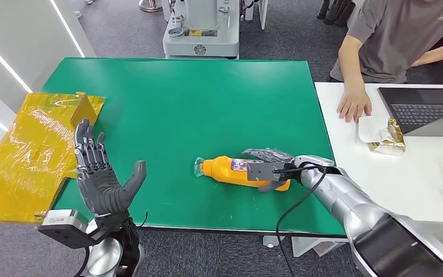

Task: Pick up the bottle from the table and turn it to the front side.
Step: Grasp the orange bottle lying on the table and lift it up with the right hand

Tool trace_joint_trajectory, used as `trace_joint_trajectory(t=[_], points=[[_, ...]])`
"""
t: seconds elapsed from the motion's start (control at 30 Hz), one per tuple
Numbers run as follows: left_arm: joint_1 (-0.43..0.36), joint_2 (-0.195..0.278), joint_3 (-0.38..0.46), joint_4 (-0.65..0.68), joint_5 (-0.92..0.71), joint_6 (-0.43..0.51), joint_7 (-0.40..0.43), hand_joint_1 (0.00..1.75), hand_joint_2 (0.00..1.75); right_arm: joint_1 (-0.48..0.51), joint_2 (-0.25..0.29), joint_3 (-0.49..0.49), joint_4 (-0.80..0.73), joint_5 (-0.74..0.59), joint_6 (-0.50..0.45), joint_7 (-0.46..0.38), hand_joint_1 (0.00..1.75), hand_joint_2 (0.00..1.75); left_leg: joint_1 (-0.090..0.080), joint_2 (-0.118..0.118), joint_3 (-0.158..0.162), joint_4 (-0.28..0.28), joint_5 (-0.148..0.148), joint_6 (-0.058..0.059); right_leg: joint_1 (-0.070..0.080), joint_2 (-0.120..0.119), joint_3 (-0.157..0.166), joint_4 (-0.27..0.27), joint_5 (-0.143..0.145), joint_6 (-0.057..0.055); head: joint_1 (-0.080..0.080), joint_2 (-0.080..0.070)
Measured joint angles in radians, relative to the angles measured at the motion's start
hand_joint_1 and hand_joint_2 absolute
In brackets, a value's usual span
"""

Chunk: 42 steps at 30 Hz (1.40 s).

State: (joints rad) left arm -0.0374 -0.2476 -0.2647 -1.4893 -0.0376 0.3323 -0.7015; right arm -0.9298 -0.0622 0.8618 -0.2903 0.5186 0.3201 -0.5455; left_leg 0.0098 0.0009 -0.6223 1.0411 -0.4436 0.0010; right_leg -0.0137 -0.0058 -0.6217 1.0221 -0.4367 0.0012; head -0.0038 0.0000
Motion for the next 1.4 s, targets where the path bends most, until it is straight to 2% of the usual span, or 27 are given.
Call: trace_joint_trajectory(t=[0.13, 0.17, 0.63, 0.9, 1.2, 1.3, 1.4], points=[[0.001, 0.0, 0.0, 0.0, 0.001, 0.0, 0.0, 0.0, 1.75, 0.0, 0.0, 0.0, 0.0, 0.001, 0.007, 0.0, 1.71, 1.75, 0.0, 0.0, 0.0, 0.0, 0.0, 0.0, 0.0, 0.0, 0.0, 0.0, 0.0, 0.0, 0.0, 0.0], [0.001, 0.0, 0.0, 0.0, 0.002, 0.0, 0.0, 0.0, 1.75, -0.001, 0.0, 0.0, 0.0, 0.001, 0.008, 0.0, 1.75, 1.75, 0.0, 0.0, 0.0, 0.0, 0.0, 0.0, 0.0, 0.0, 0.0, 0.0, 0.0, 0.0, 0.0, 0.0], [0.013, 0.0, 0.0, -0.01, 0.003, 0.0, 0.0, 0.0, 1.75, 0.0, 0.0, 0.0, 0.0, 0.001, -0.013, -0.015, 1.75, 1.75, 0.0, 0.0, 0.0, 0.0, 0.0, 0.0, 0.0, 0.0, 0.0, 0.0, 0.0, 0.0, 0.0, 0.0], [0.019, 0.0, 0.0, -0.018, 0.003, 0.002, 0.0, 0.0, 1.75, 0.01, 0.001, -0.005, 0.0, 0.002, -0.105, -0.006, 1.75, 1.75, 0.0, 0.0, 0.0, 0.0, 0.0, 0.0, 0.0, 0.0, 0.0, 0.0, 0.0, 0.0, 0.0, 0.0], [0.019, 0.0, 0.0, -0.019, 0.003, 0.002, 0.0, 0.0, 1.75, 0.013, 0.007, -0.01, 0.0, -0.002, -0.13, -0.001, 1.75, 1.75, 0.0, 0.0, 0.0, 0.0, 0.0, 0.0, 0.0, 0.0, 0.0, 0.0, 0.0, 0.0, 0.0, 0.0], [0.02, 0.0, 0.0, -0.019, 0.001, 0.004, 0.0, 0.0, 1.75, 0.025, 0.01, -0.027, -0.006, -0.026, -0.222, -0.014, 1.75, 1.75, 0.0, 0.0, 0.0, 0.0, 0.0, 0.0, 0.0, 0.0, 0.0, 0.0, 0.0, 0.0, 0.0, 0.0], [0.025, 0.0, 0.0, -0.019, -0.004, 0.01, 0.0, 0.0, 1.75, 0.053, 0.019, -0.07, -0.027, -0.077, -0.406, -0.055, 1.75, 1.75, 0.0, 0.0, 0.0, 0.0, 0.0, 0.0, 0.0, 0.0, 0.0, 0.0, 0.0, 0.0, 0.0, 0.0]])
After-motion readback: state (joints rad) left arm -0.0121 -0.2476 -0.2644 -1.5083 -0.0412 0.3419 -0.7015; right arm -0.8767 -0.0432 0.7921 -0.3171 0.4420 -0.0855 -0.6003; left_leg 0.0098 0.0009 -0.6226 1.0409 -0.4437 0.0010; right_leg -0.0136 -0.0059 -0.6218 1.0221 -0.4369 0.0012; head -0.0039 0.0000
